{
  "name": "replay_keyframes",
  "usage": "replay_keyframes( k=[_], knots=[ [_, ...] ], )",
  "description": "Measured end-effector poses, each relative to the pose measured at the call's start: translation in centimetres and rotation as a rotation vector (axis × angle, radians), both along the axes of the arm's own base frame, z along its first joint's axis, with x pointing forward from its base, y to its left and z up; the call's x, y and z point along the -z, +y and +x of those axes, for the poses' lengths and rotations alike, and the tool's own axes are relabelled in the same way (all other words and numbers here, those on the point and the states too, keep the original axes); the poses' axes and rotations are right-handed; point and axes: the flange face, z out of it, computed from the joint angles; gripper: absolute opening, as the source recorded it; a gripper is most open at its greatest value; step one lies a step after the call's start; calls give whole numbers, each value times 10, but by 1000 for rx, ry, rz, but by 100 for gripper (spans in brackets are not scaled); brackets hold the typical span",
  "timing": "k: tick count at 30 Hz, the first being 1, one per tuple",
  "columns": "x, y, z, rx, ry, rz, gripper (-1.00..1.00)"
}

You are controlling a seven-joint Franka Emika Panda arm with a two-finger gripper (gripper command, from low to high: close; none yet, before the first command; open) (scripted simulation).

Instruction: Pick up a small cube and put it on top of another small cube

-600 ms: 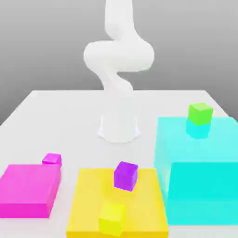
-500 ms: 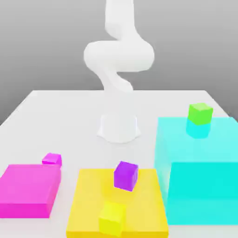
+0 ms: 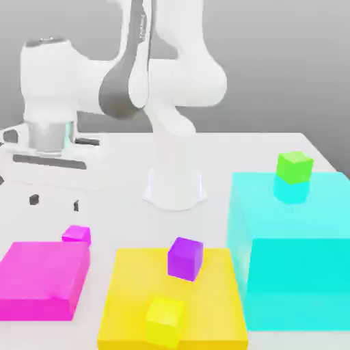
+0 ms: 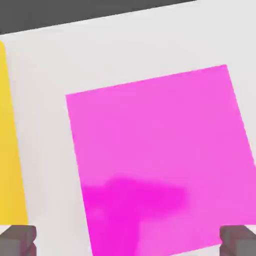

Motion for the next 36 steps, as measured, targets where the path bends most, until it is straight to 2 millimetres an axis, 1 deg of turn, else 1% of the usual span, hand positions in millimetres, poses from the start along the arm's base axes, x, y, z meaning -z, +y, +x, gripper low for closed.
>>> replay_keyframes(
  k=[1, 2, 4, 10, 15, 16, 23, 30, 36],
  knots=[
    [13, -2, -11, 6, 24, -2, 0],
    [20, -6, -18, 18, 39, -7, 0],
    [31, -9, -24, 23, 56, -17, 0],
    [57, -8, -23, 8, 68, -23, 0],
    [80, -2, -22, 7, 46, 8, 0],
    [83, -1, -21, 8, 39, 17, -100],
    [84, 0, -21, 8, 38, 19, -100],
    [56, -8, -23, 8, 69, -23, -100],
    [31, -6, -22, 10, 57, -14, -100]
  ],
)
